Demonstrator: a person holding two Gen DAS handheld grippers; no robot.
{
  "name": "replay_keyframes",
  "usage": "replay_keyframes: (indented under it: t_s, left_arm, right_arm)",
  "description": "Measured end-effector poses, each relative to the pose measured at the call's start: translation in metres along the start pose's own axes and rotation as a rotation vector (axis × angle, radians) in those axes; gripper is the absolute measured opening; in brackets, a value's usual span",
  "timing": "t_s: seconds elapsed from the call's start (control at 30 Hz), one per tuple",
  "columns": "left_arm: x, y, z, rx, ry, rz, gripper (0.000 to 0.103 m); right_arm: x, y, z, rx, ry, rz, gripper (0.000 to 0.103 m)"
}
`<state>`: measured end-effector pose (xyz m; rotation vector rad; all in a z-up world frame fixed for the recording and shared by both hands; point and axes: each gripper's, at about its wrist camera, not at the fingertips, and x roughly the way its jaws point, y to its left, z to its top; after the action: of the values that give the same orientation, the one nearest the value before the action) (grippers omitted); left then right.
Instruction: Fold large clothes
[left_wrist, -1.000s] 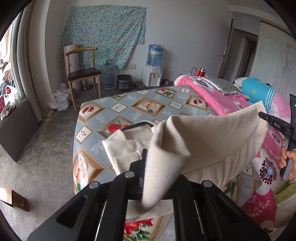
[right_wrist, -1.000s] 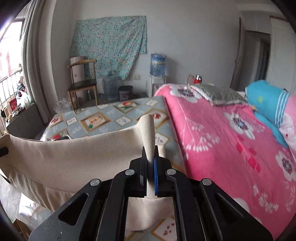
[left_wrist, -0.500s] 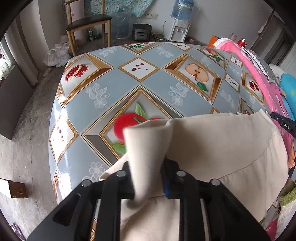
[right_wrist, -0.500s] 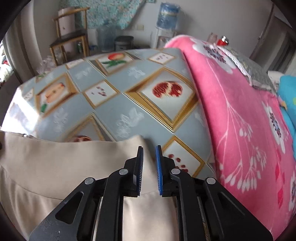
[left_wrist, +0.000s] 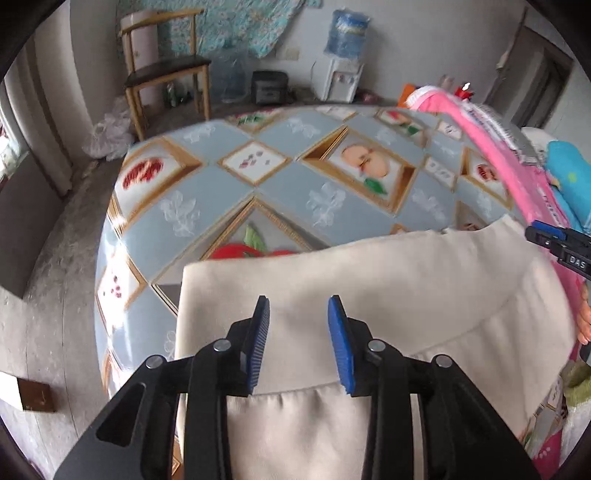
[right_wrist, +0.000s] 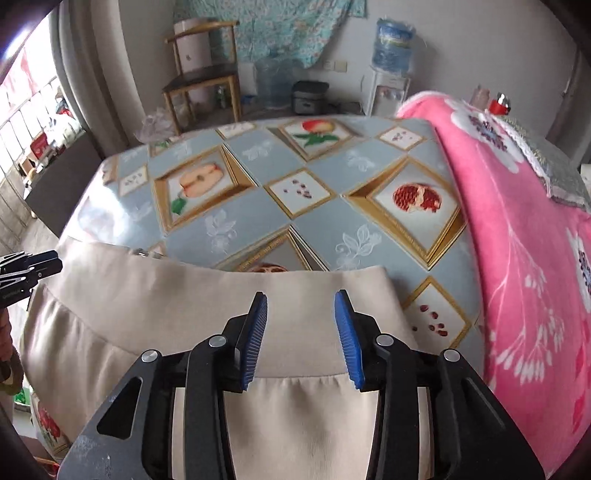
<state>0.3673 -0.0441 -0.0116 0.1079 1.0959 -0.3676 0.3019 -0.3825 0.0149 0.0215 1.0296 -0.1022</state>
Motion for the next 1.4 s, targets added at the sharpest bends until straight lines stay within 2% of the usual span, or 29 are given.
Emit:
replay_keyframes:
  t_s: [0.03,0.1,0.13,0.17,0.23,0.3,0.37,0.43,0.5,0.63,0.73,0.8,0.87,1.03,1.13,1.3,1.4]
  left_arm:
    - [0.012,0.004,0.000,-0.013,0.023,0.015,0.034]
    - [0.011,0.011,0.001,-0.040,0.004,0.005,0.035]
    - [0.004,0.013,0.002,-0.049,-0.003,0.009,0.034]
    - [-0.009,0.015,0.001,-0.050,-0.027,0.000,0.034]
    - [-0.041,0.018,-0.007,-0.028,-0.093,-0.042,0.035]
    - [-0.068,0.020,-0.020,0.001,-0.143,-0.027,0.038]
    - [-0.081,0.022,-0.034,0.009,-0.154,-0.001,0.040]
    - [-0.084,0.025,-0.049,0.000,-0.152,0.029,0.040]
    - [-0.080,0.028,-0.063,-0.021,-0.141,0.073,0.040]
    - [-0.062,0.039,-0.080,-0.099,-0.089,0.061,0.040]
    - [-0.049,0.044,-0.081,-0.132,-0.059,0.066,0.040]
    - [-0.044,0.049,-0.080,-0.156,-0.048,0.046,0.040]
    - [-0.041,0.053,-0.079,-0.176,-0.043,0.046,0.034]
    - [-0.037,0.061,-0.079,-0.236,-0.044,-0.037,0.013]
    - [-0.041,0.056,-0.079,-0.205,-0.055,-0.034,0.009]
    - [-0.070,0.043,-0.068,-0.171,-0.127,-0.054,0.008]
    - [-0.071,0.036,-0.059,-0.150,-0.127,-0.046,0.008]
  right_arm:
    - [0.015,-0.007,0.000,0.024,0.044,-0.044,0.036]
    - [0.035,-0.033,-0.006,0.097,0.116,-0.108,0.035]
    - [0.031,-0.049,-0.009,0.154,0.126,-0.096,0.025]
    - [0.018,-0.060,-0.016,0.200,0.112,-0.075,0.023]
    - [-0.017,-0.080,-0.026,0.245,0.044,-0.050,0.038]
    - [-0.044,-0.097,-0.037,0.278,0.000,0.015,0.045]
    - [-0.058,-0.111,-0.046,0.330,0.000,0.119,0.046]
    - [-0.055,-0.113,-0.049,0.337,0.029,0.200,0.046]
    - [-0.044,-0.107,-0.048,0.303,0.063,0.162,0.046]
    - [-0.021,-0.099,-0.043,0.301,0.100,0.182,0.047]
    - [-0.004,-0.092,-0.033,0.262,0.125,0.161,0.046]
    - [0.007,-0.089,-0.031,0.243,0.168,0.159,0.043]
    - [0.010,-0.087,-0.031,0.222,0.195,0.138,0.038]
    - [-0.007,-0.087,-0.040,0.196,0.156,0.140,0.013]
    - [-0.024,-0.084,-0.044,0.187,0.092,0.112,0.011]
    - [-0.072,-0.091,-0.049,0.213,-0.054,0.102,0.010]
    - [-0.075,-0.101,-0.051,0.232,-0.072,0.085,0.010]
